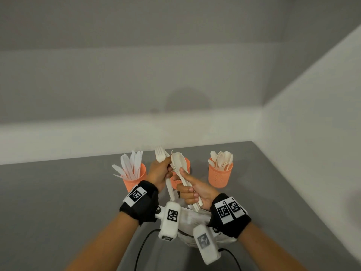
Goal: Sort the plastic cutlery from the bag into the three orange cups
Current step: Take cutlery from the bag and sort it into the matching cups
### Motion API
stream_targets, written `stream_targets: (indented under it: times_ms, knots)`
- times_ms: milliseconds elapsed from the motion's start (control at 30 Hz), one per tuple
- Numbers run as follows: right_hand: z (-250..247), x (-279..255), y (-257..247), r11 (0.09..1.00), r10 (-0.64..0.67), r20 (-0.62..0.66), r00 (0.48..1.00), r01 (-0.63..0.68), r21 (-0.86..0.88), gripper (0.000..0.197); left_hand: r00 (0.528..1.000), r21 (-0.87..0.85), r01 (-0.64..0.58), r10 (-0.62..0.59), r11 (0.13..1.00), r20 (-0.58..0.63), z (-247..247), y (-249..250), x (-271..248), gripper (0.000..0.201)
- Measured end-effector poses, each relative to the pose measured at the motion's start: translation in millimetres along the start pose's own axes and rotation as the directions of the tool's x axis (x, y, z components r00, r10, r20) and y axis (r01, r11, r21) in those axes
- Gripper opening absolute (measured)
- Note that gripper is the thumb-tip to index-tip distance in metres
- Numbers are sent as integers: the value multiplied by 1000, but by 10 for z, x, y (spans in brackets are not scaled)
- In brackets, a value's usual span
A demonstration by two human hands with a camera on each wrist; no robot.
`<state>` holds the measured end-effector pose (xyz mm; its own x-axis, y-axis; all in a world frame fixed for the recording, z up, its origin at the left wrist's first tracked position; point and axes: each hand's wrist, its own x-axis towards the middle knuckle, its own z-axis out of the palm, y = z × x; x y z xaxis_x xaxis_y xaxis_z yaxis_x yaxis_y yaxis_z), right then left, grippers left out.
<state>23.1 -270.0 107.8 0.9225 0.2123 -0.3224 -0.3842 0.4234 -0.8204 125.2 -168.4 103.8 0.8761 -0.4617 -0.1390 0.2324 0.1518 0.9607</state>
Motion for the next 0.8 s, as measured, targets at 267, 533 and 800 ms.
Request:
stream_targets:
  times_ms: [267,533,800]
  knots:
    - [-92,-70,-45,991,-73,-50,996,67,-115,36,921,-306,-185,56,934,-385,-94,357,45,22]
    - [-176,35,-82,988,-145,-119,982,137,-74,50,973,229,-124,163,965,-160,39,371,-271,21]
    - [-134,-17,-119,977,-104,-105,989,82,-199,56,984,379,-113,155,918,-83,119,260,-239,12]
